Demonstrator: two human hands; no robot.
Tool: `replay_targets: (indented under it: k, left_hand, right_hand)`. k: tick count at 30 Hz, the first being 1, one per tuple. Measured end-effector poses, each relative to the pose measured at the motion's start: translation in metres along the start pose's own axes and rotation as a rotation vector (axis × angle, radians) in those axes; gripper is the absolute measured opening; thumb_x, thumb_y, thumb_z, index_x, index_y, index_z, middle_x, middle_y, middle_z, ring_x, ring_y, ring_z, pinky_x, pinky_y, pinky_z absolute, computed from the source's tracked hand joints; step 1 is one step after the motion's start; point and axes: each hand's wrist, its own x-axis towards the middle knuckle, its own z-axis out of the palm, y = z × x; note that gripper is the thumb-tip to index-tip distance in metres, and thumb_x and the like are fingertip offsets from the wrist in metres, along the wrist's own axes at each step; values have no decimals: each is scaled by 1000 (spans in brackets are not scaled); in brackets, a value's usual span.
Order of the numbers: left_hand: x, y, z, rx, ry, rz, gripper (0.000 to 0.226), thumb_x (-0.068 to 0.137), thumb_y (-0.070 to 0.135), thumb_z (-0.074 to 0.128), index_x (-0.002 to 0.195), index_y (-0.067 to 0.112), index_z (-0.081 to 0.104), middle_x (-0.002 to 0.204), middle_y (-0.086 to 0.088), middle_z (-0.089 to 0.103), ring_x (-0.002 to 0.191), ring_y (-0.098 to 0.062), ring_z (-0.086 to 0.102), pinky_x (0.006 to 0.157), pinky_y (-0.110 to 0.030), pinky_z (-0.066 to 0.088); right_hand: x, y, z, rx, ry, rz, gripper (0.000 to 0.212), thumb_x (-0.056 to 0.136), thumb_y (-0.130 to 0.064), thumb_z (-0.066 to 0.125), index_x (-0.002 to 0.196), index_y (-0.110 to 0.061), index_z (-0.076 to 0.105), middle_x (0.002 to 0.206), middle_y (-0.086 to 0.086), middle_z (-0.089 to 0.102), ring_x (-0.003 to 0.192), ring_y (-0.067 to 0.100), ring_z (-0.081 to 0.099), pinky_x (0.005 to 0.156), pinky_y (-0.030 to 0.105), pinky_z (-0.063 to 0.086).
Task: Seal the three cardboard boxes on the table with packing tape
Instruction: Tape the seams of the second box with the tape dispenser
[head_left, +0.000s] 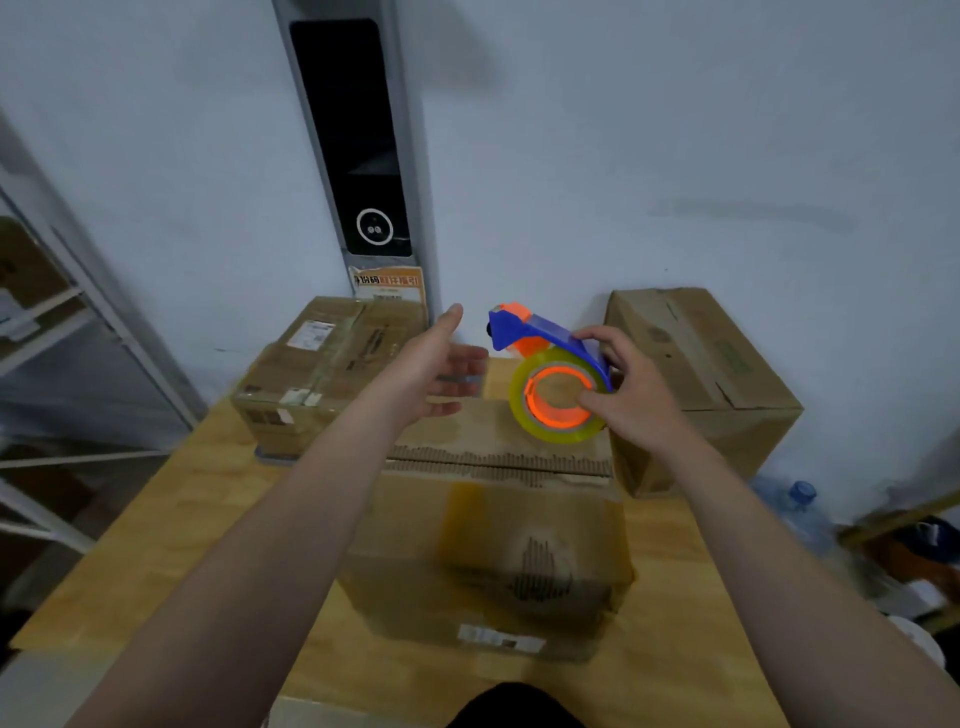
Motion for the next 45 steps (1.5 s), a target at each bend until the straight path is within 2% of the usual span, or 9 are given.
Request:
replay_targets:
  k: [7, 13, 17, 23, 27, 30, 33, 37, 45]
  left_hand:
    - [9, 2, -35, 6, -31, 7, 43, 93, 61, 61, 101, 21, 75, 88, 9, 77, 86, -16, 68, 82, -36, 51]
    - [17, -10, -51, 15, 16, 23, 14, 91, 33, 70, 92, 20, 74, 84, 8, 78, 84, -15, 70, 85, -40, 52]
    - [19, -22, -53, -59, 92, 53, 8, 92, 25, 70, 91, 18, 71, 79, 4, 78, 81, -16, 72, 84, -40, 50]
    - [28, -52, -58, -35, 149, 47, 15, 96, 18, 59, 91, 16, 73, 67, 9, 74, 80, -14, 63, 86, -39, 46]
    - [33, -67, -70, -37, 163, 43, 11, 97, 22, 66, 90, 17, 73, 77, 6, 74, 80, -15, 60, 85, -39, 45]
    - [38, -82, -104, -124, 220, -7, 10, 100, 26, 63, 101, 17, 69, 85, 4, 72, 85, -17, 62, 81, -39, 47]
    - [43, -107, -134, -99, 306, -42, 11, 100, 23, 60, 97, 17, 69, 84, 2, 70, 86, -20, 61, 77, -37, 47]
    - [46, -135, -135, -23, 396, -8, 17, 99, 23, 62, 86, 15, 69, 81, 0, 69, 78, -20, 64, 71, -35, 47]
    - [56, -169, -145, 31, 490, 50, 30, 95, 38, 70, 79, 12, 73, 79, -4, 74, 82, -24, 70, 67, -33, 47]
  right_hand:
    - [9, -10, 31, -71, -20, -22, 64, 71, -15, 73, 127, -42, 54, 96, 2, 63, 79, 25, 63, 74, 51, 57]
    - [9, -14, 46, -85, -30, -91, 65, 77, -5, 73, 127, -41, 54, 115, 3, 61, 84, 24, 61, 74, 44, 54]
    - [7, -15, 54, -164, -42, -126, 64, 78, -5, 76, 126, -42, 55, 110, -9, 59, 79, 4, 56, 68, 15, 45]
    - [6, -15, 62, -235, -91, -153, 62, 71, -22, 73, 129, -39, 59, 128, -14, 60, 115, 4, 58, 95, 21, 46]
    - [5, -12, 61, -237, -137, -122, 69, 71, 0, 72, 129, -36, 60, 123, -20, 60, 104, 0, 61, 84, 19, 48]
    - [0, -1, 45, -180, -108, -89, 64, 68, -4, 71, 126, -28, 63, 120, -23, 61, 102, -4, 60, 83, 12, 43]
    - [-6, 10, 27, -174, -60, -61, 63, 63, -6, 62, 122, -29, 64, 122, -16, 63, 104, -1, 61, 84, 11, 42]
    - [-14, 21, 38, -167, -97, -37, 62, 72, 15, 66, 121, -23, 65, 118, -6, 62, 90, -4, 61, 73, 8, 42]
    - [-18, 19, 60, -193, -122, -76, 67, 72, 17, 66, 120, -29, 64, 122, -11, 56, 105, -3, 58, 80, 7, 43]
